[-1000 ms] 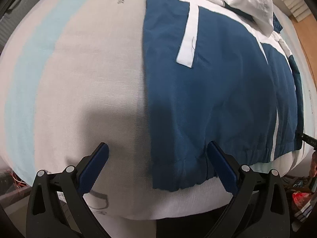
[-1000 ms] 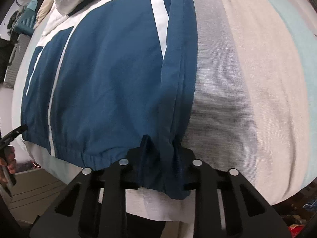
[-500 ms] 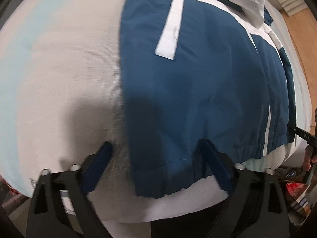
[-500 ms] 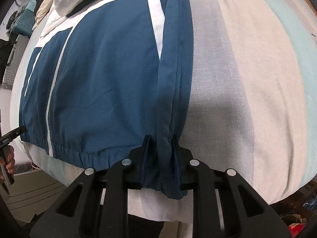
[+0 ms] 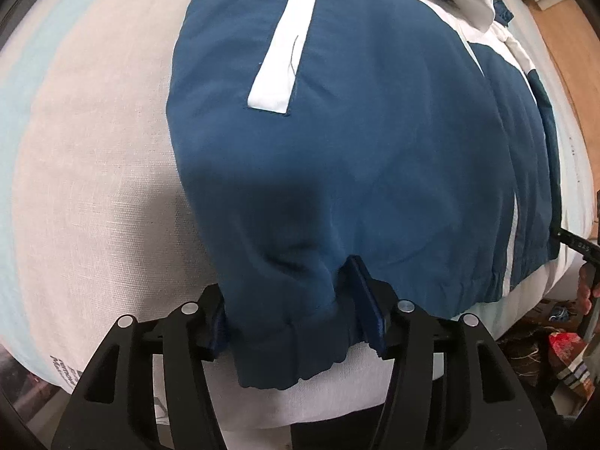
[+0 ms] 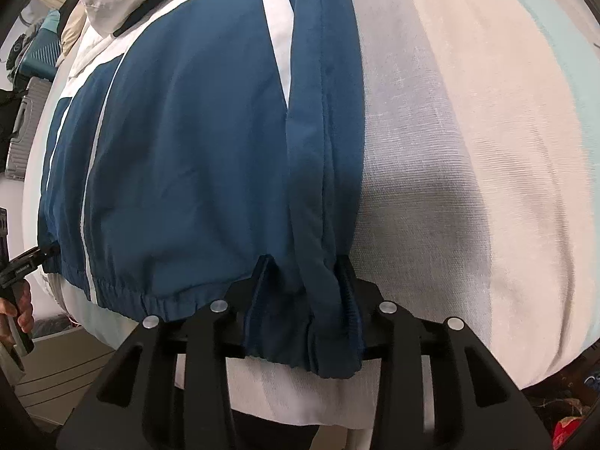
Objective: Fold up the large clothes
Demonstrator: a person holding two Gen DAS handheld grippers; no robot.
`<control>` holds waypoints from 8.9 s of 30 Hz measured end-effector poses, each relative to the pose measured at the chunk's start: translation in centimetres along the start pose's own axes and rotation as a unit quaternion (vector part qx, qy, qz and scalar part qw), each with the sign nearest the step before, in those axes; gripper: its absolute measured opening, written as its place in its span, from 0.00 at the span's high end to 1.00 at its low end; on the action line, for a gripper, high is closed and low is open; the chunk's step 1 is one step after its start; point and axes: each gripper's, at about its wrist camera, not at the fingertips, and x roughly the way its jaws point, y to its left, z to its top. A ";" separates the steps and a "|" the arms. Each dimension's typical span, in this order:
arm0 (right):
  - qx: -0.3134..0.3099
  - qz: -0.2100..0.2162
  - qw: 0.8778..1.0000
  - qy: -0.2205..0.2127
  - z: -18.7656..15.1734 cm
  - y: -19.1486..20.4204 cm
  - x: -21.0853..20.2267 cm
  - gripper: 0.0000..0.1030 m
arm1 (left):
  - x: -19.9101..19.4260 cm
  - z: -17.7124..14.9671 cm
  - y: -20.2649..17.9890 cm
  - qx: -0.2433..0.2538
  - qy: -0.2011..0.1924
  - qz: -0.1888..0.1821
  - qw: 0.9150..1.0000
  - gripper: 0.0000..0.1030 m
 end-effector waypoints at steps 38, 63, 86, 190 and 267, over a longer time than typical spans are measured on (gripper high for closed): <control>-0.041 -0.015 0.997 0.062 4.8 4.4 -7.4 0.97 | -9.2 4.2 -4.5 0.032 0.027 0.047 0.998 0.94; -0.060 -0.025 0.997 0.049 15.1 6.0 -16.0 0.97 | -13.6 12.4 -3.3 0.003 0.019 0.040 0.999 0.95; -0.040 -0.072 0.996 -0.014 23.3 9.1 -16.5 0.97 | -13.7 22.2 -0.4 0.018 -0.009 0.003 1.000 0.95; -0.016 -0.149 0.983 -0.109 51.8 8.4 -1.9 0.98 | 0.0 52.3 -1.4 0.060 -0.078 0.102 0.990 0.94; -0.073 -0.078 0.985 -0.133 39.0 21.3 1.7 0.09 | -1.8 43.5 3.3 0.048 -0.071 -0.015 0.996 0.05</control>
